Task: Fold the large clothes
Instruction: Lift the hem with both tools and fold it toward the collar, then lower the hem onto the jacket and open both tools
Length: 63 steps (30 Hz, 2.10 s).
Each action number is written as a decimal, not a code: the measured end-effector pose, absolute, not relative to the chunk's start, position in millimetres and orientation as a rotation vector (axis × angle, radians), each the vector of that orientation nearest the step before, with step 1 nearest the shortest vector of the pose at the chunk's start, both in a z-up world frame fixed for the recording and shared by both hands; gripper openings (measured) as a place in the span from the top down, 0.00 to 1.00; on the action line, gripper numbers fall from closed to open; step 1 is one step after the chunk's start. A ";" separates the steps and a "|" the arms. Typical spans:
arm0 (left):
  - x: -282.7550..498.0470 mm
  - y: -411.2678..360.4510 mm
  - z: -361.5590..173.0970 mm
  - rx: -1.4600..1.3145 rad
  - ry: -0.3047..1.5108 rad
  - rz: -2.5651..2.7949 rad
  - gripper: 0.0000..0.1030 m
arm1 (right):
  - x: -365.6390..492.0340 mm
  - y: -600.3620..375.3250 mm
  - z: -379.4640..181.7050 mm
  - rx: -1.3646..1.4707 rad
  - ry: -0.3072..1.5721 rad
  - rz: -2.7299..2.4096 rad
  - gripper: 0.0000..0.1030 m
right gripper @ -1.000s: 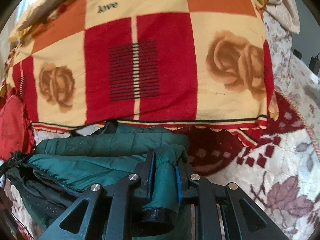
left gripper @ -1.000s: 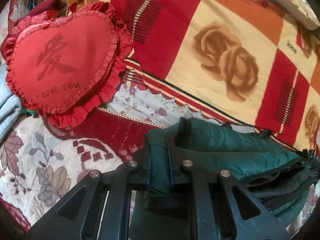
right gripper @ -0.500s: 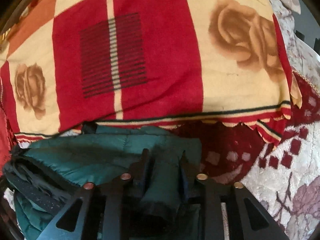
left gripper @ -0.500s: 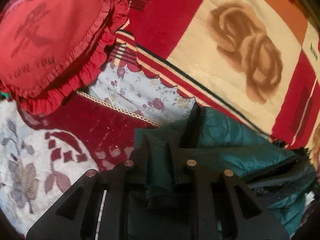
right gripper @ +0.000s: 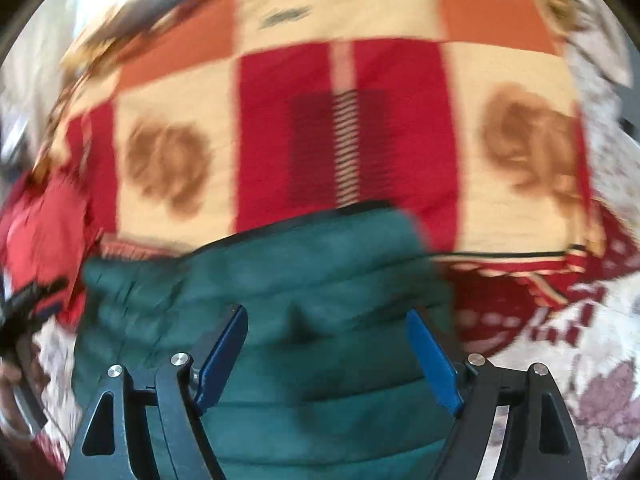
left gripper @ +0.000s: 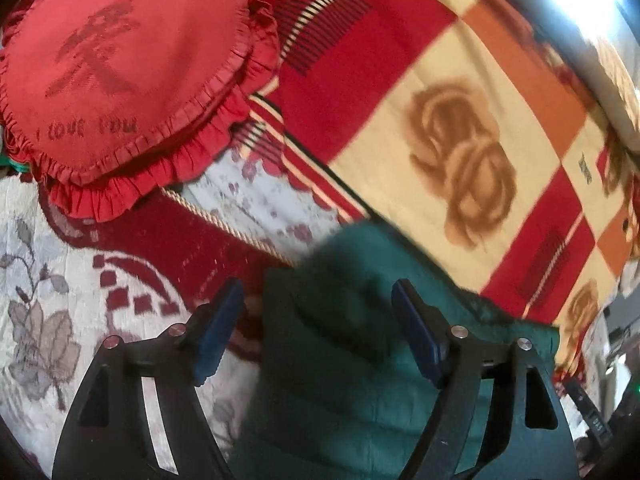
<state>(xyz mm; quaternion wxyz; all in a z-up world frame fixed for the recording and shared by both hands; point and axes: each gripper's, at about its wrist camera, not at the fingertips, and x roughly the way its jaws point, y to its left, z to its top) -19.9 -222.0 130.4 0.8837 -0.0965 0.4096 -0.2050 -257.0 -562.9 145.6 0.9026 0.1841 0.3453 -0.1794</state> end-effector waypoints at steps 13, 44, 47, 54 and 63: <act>-20.1 -276.5 70.7 0.090 0.894 -0.339 0.22 | -136.7 -510.9 76.8 0.188 0.890 -0.404 0.36; -36.8 -262.8 65.0 0.086 0.912 -0.361 0.14 | -237.8 -552.7 79.2 0.265 0.806 -0.552 0.33; -32.6 -263.0 60.7 0.082 0.913 -0.367 0.14 | -235.1 -565.6 61.0 0.329 0.822 -0.559 0.27; -31.6 -263.6 58.5 0.084 0.904 -0.361 0.14 | -238.4 -569.6 61.2 0.342 0.829 -0.581 0.22; -35.0 -259.7 59.2 0.078 0.898 -0.368 0.14 | -308.1 -529.1 96.5 0.288 0.768 -0.458 0.22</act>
